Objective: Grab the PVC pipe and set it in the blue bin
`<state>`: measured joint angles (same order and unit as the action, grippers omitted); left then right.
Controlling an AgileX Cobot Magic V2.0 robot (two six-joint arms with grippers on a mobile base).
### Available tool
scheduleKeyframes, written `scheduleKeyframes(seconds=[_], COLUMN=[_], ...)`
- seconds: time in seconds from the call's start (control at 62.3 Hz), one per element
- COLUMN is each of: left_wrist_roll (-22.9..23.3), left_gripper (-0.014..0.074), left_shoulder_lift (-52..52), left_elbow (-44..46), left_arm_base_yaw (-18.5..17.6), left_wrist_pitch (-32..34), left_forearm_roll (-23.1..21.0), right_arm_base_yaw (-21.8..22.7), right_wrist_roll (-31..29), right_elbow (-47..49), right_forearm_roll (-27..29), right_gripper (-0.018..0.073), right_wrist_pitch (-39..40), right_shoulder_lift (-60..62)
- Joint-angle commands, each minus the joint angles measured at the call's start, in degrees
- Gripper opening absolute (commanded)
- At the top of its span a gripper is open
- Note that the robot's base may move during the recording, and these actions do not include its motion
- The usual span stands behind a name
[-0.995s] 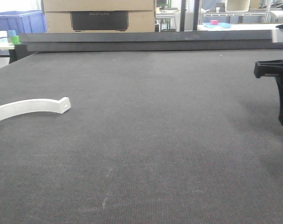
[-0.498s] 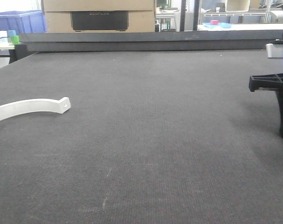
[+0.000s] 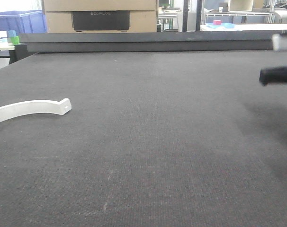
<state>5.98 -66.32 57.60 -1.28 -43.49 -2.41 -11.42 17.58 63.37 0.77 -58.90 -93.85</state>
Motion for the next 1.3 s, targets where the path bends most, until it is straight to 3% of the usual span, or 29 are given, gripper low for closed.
scheduleKeyframes(seconds=[0.0,0.225,0.626,0.867,0.995,1.156,1.284], left_wrist_roll=[2.2,2.2,-0.5,-6.0,-6.0,-6.0,-6.0], left_gripper=[-0.0111,-0.0111,-0.0111,-0.0105,0.0001,0.0231,0.0277], left_shoulder_lift=[-1.1,-11.2,-25.8,-28.8,-30.3,-32.5,-33.7], left_elbow=[3.0,11.9,14.7,14.7,14.7,14.5,14.4], left_arm_base_yaw=[-0.1,-0.1,-0.1,-0.1,-0.1,-0.1,-0.1], left_wrist_pitch=[-3.3,-13.3,-15.8,-15.4,-15.0,-14.6,-14.2], left_forearm_roll=[-0.4,0.5,0.5,-0.4,-0.4,-0.4,-0.4], right_arm_base_yaw=[0.4,0.4,0.4,0.4,0.4,0.4,0.4], right_wrist_roll=[-2.1,-2.2,-2.2,-2.2,-2.2,-2.2,-2.2], right_elbow=[0.1,0.1,-0.1,-0.1,-0.1,-0.1,-0.1], right_forearm_roll=[-1.7,-2.3,-2.3,-2.3,-2.3,-2.3,-2.3], right_gripper=[-0.0168,-0.0168,-0.0168,-0.0168,-0.0168,-0.0168,-0.0168], right_wrist_pitch=[-0.9,2.1,2.2,2.0,2.5,2.5,2.5], right_shoulder_lift=[4.3,11.5,12.4,12.4,12.4,12.4,12.4])
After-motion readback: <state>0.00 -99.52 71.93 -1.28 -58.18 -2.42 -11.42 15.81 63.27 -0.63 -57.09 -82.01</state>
